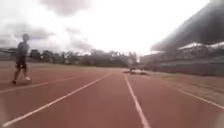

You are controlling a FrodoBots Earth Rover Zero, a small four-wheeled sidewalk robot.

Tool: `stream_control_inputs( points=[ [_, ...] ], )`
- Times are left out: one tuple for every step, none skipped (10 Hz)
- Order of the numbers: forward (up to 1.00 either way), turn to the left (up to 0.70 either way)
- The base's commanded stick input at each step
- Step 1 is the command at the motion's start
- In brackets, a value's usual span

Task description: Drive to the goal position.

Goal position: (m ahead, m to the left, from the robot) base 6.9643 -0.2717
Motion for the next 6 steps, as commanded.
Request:
stream_control_inputs(
  points=[
    [0.85, 0.00],
    [0.85, 0.00],
    [0.85, 0.00],
    [0.85, 0.00],
    [0.85, 0.00],
    [0.85, 0.00]
  ],
)
